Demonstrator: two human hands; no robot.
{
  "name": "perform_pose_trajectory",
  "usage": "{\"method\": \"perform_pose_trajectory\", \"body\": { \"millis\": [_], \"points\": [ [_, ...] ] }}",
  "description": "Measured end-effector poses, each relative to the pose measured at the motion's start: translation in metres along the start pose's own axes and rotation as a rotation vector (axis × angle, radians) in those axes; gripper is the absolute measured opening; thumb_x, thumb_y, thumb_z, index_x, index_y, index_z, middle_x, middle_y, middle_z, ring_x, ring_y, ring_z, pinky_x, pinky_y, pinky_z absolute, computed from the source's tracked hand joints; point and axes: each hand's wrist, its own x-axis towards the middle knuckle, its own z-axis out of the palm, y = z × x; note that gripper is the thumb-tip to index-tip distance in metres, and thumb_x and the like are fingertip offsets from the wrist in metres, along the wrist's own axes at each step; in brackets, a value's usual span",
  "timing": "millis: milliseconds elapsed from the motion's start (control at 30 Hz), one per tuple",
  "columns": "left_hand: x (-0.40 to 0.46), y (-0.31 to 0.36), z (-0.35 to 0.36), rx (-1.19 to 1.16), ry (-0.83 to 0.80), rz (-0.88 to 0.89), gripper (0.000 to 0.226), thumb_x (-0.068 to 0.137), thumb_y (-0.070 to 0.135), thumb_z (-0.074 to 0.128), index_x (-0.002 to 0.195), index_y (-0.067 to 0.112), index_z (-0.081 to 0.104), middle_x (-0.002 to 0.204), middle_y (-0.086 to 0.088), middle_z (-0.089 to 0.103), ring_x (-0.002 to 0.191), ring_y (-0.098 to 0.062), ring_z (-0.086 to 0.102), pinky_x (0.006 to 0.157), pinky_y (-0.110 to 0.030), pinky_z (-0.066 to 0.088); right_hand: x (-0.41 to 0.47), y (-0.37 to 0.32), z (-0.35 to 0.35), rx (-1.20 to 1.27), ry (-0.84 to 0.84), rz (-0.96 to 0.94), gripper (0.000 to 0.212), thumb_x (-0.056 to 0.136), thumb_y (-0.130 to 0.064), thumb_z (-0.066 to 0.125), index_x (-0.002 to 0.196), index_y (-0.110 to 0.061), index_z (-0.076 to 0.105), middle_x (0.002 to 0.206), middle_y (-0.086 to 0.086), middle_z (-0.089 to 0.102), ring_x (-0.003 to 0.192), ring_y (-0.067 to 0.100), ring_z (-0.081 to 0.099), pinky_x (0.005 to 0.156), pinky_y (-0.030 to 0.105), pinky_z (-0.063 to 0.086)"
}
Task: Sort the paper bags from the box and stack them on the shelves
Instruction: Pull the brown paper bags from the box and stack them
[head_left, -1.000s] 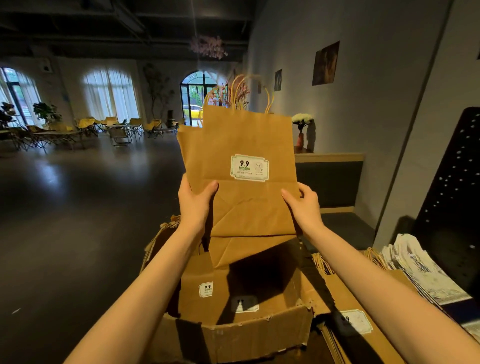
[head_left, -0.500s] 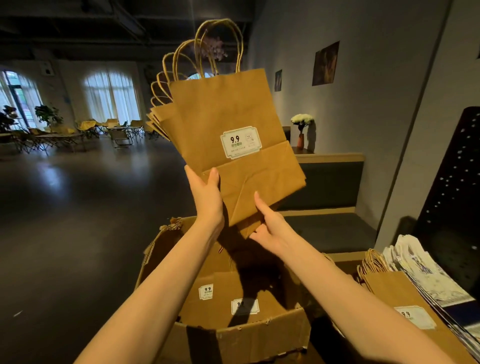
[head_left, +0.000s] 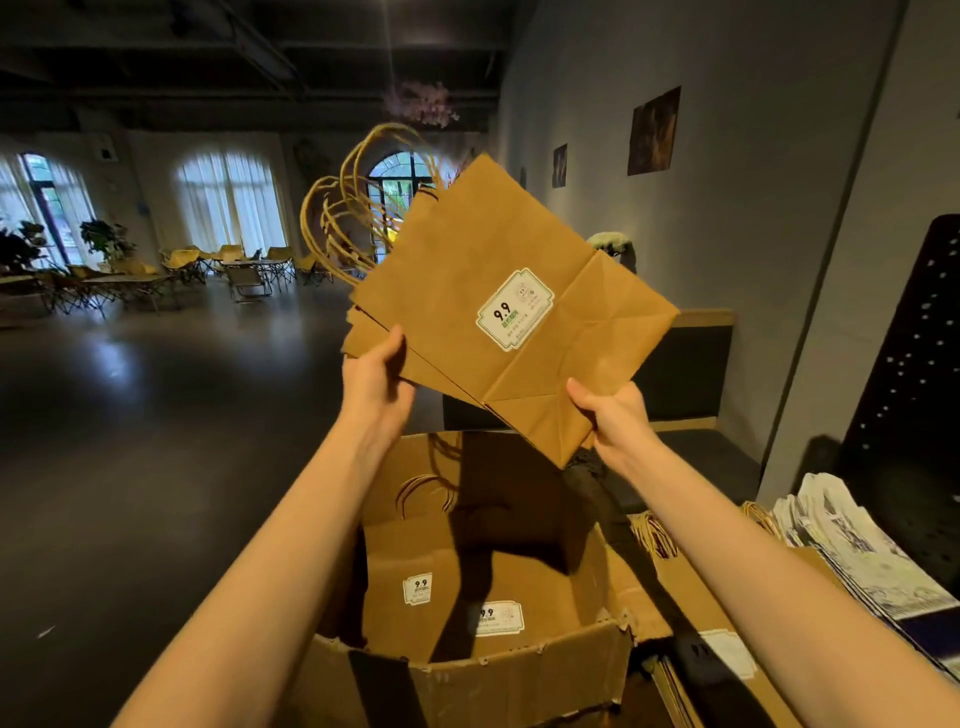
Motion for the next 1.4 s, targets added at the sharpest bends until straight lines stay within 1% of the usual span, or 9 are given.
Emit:
{"method": "perform_pose_trajectory", "body": {
  "millis": [200, 267, 467, 667, 900, 1033, 1167, 1267, 1400],
  "points": [
    [0.011, 0.011, -0.004, -0.022, 0.005, 0.082, 0.003, 0.095, 0.021, 0.054, 0.093, 0.018, 0.054, 0.094, -0.004, 0.065, 0.088, -0.020, 0.064, 0.086, -0.041, 0.053, 0.005, -0.007, -0.020, -0.127, -0.014, -0.079, 0.043, 0.084, 0.000, 0.064, 0.118, -0.019, 0.045, 0.103, -0.004, 0.060, 0.100, 0.017, 0.058, 0.093, 0.042, 0.046],
    [0.012, 0.007, -0.006, 0.015, 0.083, 0.124, 0.015, 0.089, 0.032, 0.062, 0.089, 0.018, 0.061, 0.094, -0.005, 0.068, 0.095, -0.023, 0.065, 0.089, -0.045, 0.052, 0.006, -0.002, -0.022, -0.155, -0.028, -0.088, 0.052, 0.081, -0.002, 0.069, 0.123, -0.018, 0.043, 0.111, -0.001, 0.059, 0.110, 0.021, 0.055, 0.097, 0.043, 0.045],
    [0.008, 0.003, -0.007, -0.001, 0.372, 0.292, 0.021, 0.087, 0.026, 0.063, 0.071, 0.016, 0.057, 0.071, 0.000, 0.064, 0.068, -0.014, 0.062, 0.065, -0.030, 0.053, 0.006, 0.010, -0.025, -0.203, -0.127, -0.032, 0.067, 0.078, -0.010, 0.073, 0.133, -0.015, 0.035, 0.129, 0.006, 0.053, 0.119, 0.024, 0.052, 0.104, 0.050, 0.041],
    [0.007, -0.005, -0.035, 0.652, -0.016, 0.486, 0.013, 0.094, 0.025, 0.055, 0.082, 0.024, 0.059, 0.080, 0.005, 0.062, 0.070, -0.002, 0.060, 0.069, -0.026, 0.049, 0.009, 0.010, -0.025, -0.317, 0.037, -0.156, 0.049, 0.088, -0.009, 0.062, 0.131, -0.009, 0.038, 0.125, 0.006, 0.053, 0.112, 0.018, 0.052, 0.096, 0.037, 0.043],
    [0.000, 0.000, -0.062, 0.757, -0.280, -0.098, 0.027, 0.095, 0.012, 0.050, 0.121, 0.018, 0.043, 0.112, 0.002, 0.056, 0.098, -0.019, 0.061, 0.064, -0.035, 0.060, -0.005, 0.007, -0.030, -0.359, 0.114, -0.289, 0.033, 0.090, -0.009, 0.060, 0.122, -0.008, 0.053, 0.111, -0.002, 0.060, 0.095, 0.005, 0.057, 0.075, 0.016, 0.045],
    [-0.014, -0.004, -0.070, 0.726, -0.345, -0.299, 0.019, 0.096, 0.017, 0.047, 0.115, 0.023, 0.046, 0.103, -0.001, 0.061, 0.071, -0.023, 0.068, 0.048, -0.025, 0.056, -0.015, 0.003, -0.030, -0.347, 0.132, -0.308, 0.024, 0.094, -0.016, 0.055, 0.118, -0.012, 0.057, 0.105, -0.006, 0.062, 0.091, -0.003, 0.058, 0.076, 0.014, 0.046],
    [-0.025, -0.014, -0.082, 0.734, -0.389, -0.172, 0.013, 0.099, 0.017, 0.041, 0.112, 0.018, 0.044, 0.075, -0.002, 0.059, 0.044, -0.007, 0.049, 0.038, -0.015, 0.037, -0.026, 0.005, -0.026, -0.412, 0.105, -0.329, 0.027, 0.102, -0.027, 0.037, 0.123, -0.017, 0.050, 0.104, -0.014, 0.057, 0.093, -0.006, 0.054, 0.072, 0.009, 0.042],
    [-0.031, -0.022, -0.095, 0.738, -0.369, -0.049, 0.016, 0.099, 0.012, 0.040, 0.111, 0.021, 0.047, 0.081, -0.003, 0.055, 0.044, -0.003, 0.045, 0.044, -0.014, 0.039, -0.034, 0.006, -0.028, -0.581, -0.020, -0.317, 0.035, 0.103, -0.028, 0.029, 0.135, -0.014, 0.035, 0.118, -0.010, 0.046, 0.108, 0.001, 0.047, 0.090, 0.018, 0.036],
    [-0.043, -0.024, -0.104, 0.731, -0.234, 0.049, 0.021, 0.100, 0.011, 0.039, 0.119, 0.016, 0.044, 0.090, 0.005, 0.060, 0.059, -0.007, 0.047, 0.054, -0.018, 0.043, -0.044, 0.000, -0.037, -0.713, -0.276, -0.197, 0.060, 0.097, -0.020, 0.048, 0.141, -0.012, 0.008, 0.129, -0.007, 0.028, 0.120, 0.006, 0.032, 0.098, 0.024, 0.030]
  ]
}}
